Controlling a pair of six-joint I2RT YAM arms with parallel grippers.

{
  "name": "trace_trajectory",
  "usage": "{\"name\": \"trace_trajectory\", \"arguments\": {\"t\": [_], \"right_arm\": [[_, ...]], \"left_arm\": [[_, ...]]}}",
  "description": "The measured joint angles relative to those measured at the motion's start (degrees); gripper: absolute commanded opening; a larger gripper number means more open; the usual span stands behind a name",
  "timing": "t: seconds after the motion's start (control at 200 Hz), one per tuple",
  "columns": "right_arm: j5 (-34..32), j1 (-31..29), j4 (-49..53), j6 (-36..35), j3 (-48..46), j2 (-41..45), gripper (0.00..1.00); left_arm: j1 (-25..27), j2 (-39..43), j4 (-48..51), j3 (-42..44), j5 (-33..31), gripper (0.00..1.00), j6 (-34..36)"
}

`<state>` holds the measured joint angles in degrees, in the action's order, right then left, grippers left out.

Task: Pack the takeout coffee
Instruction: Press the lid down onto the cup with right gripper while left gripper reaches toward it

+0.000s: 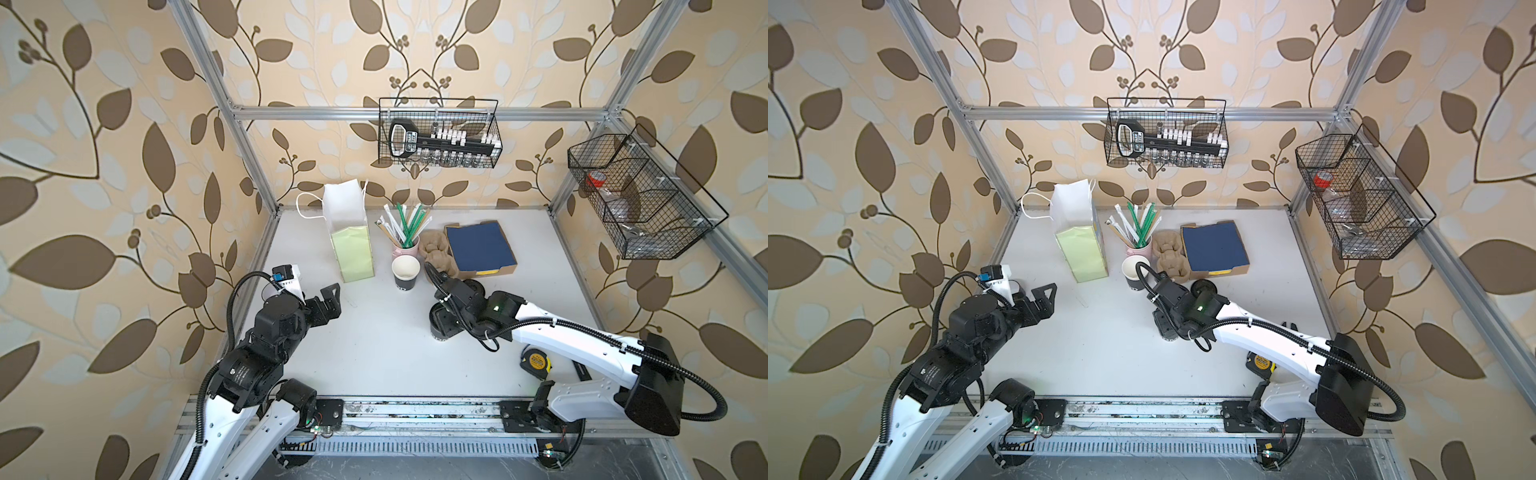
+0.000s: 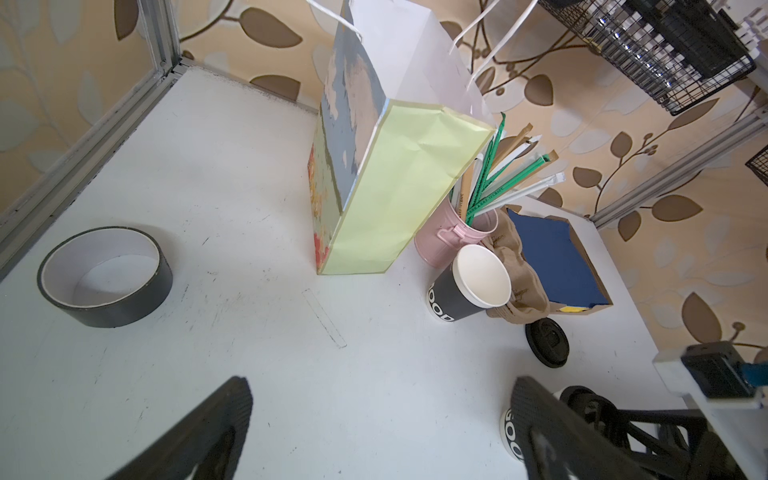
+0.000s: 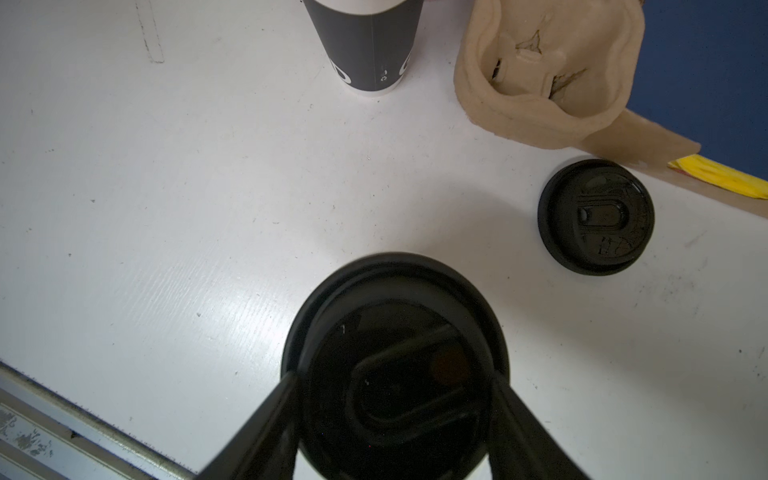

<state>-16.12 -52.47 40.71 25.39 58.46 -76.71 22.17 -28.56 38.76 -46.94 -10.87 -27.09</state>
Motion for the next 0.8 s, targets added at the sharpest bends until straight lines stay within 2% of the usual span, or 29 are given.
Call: {"name": "trace_trajectory", "arguments": {"t": [0.8], "right_arm": [[-0.11, 0.0, -2.01, -1.27, 0.09, -2.54, 0.62]], "left_arm": [[0.0, -0.5, -0.04, 0.0, 1.66, 0.99, 0.37]]}}
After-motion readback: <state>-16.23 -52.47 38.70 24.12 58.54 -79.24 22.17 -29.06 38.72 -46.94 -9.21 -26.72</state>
